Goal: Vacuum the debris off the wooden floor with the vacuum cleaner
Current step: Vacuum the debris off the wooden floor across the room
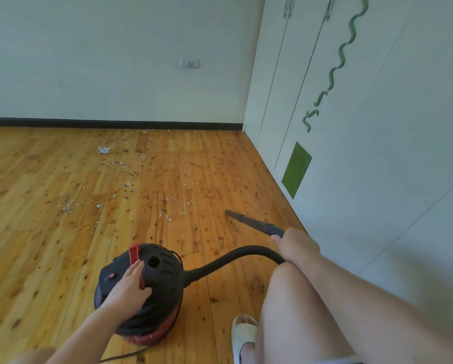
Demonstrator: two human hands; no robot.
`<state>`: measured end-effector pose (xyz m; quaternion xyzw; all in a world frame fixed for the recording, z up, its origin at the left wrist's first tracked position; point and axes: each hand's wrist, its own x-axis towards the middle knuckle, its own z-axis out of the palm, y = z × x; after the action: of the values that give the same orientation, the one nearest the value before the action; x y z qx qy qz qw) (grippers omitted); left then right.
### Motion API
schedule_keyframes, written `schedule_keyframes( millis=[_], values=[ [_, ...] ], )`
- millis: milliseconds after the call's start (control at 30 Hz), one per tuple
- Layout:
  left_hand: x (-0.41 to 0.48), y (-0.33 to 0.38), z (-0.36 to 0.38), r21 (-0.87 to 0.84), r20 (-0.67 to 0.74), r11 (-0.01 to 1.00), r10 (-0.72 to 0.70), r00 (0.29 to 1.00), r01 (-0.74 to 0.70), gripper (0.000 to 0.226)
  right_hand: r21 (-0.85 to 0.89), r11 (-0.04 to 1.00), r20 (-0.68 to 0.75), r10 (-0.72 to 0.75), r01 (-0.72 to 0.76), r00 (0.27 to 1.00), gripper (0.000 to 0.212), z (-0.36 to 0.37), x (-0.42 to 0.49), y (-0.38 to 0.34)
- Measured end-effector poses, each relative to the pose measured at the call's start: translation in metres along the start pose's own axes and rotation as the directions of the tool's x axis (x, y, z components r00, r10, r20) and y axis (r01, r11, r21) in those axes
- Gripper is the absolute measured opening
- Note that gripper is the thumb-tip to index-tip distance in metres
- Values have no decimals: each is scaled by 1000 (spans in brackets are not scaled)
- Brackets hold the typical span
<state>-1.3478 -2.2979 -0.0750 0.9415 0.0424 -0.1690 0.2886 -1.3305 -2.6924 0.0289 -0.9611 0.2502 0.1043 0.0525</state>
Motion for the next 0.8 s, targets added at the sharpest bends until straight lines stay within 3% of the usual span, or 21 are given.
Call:
schedule_keyframes(
  millis=[233,400,567,700,800],
  values=[
    [-1,5,-5,-12,-46,999,-43,998,43,77,-23,1000,6,6,-5,1000,44,-16,15,-1],
    [-1,2,3,-56,-23,994,-100,995,99,86,-35,999,21,4,-3,1000,45,-11,6,-11],
    [6,13,-5,-58,-32,992,-115,993,113,42,-85,996,13,3,-2,1000,44,-16,-12,-15],
    [12,24,-8,-141,-102,975,-188,977,173,59,-71,997,2,-14,14,1000,44,-9,-15,-9],
    [19,27,-6,-156,-109,965,-229,967,211,55,-84,996,-24,-25,23,999,46,4,-11,-3]
  ],
)
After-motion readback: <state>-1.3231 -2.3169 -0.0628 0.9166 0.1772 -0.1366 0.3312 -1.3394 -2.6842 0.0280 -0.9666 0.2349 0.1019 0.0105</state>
